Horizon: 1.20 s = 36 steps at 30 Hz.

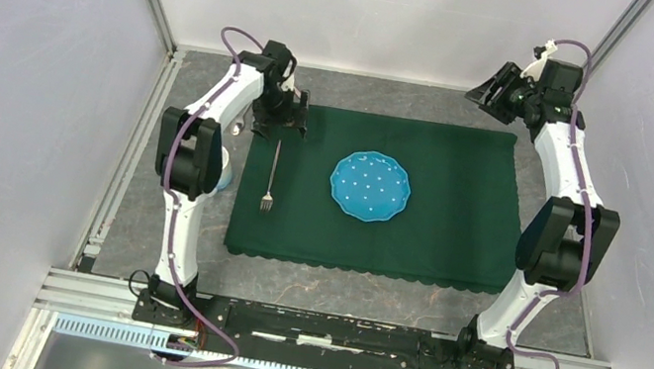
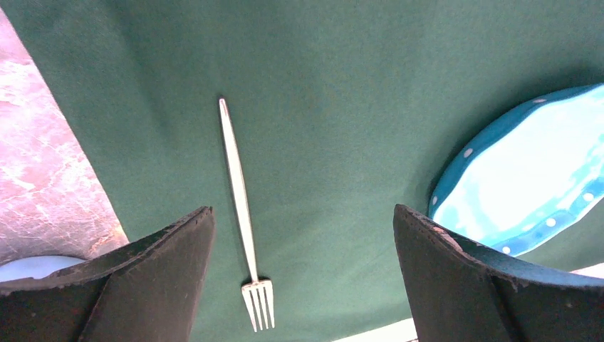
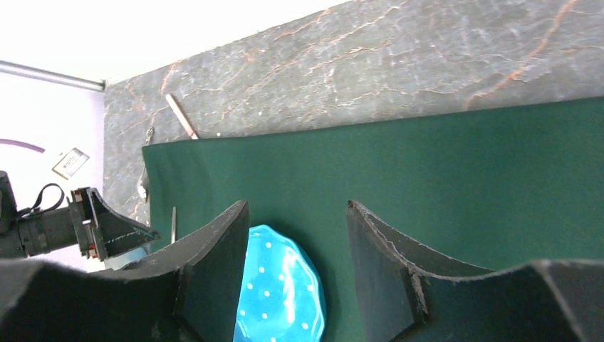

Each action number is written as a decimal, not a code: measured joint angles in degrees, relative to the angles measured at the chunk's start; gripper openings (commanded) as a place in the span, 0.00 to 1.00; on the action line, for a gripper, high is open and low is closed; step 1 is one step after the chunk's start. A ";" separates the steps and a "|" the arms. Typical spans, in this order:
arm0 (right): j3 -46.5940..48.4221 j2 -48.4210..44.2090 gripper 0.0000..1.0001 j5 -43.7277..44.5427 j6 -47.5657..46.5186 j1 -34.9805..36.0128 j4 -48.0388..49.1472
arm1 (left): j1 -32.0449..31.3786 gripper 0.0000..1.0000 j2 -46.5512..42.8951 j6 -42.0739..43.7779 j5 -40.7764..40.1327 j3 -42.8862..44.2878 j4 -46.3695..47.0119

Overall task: Set the dinner table for one person
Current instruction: Move the knife to the corner of the board.

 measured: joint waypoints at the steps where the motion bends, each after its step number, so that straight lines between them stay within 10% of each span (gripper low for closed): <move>1: 0.33 0.37 0.58 -0.68 0.13 0.26 0.17 | 0.11 1.00 0.00 0.00 0.07 0.22 0.02; 15: 5.46 8.92 0.59 -10.12 3.61 17.94 2.10 | 5.92 1.00 -0.61 -2.67 3.06 2.49 4.13; 36: 10.69 13.46 0.58 -15.85 5.27 26.49 3.41 | 12.22 1.00 3.58 -2.71 6.14 16.39 4.37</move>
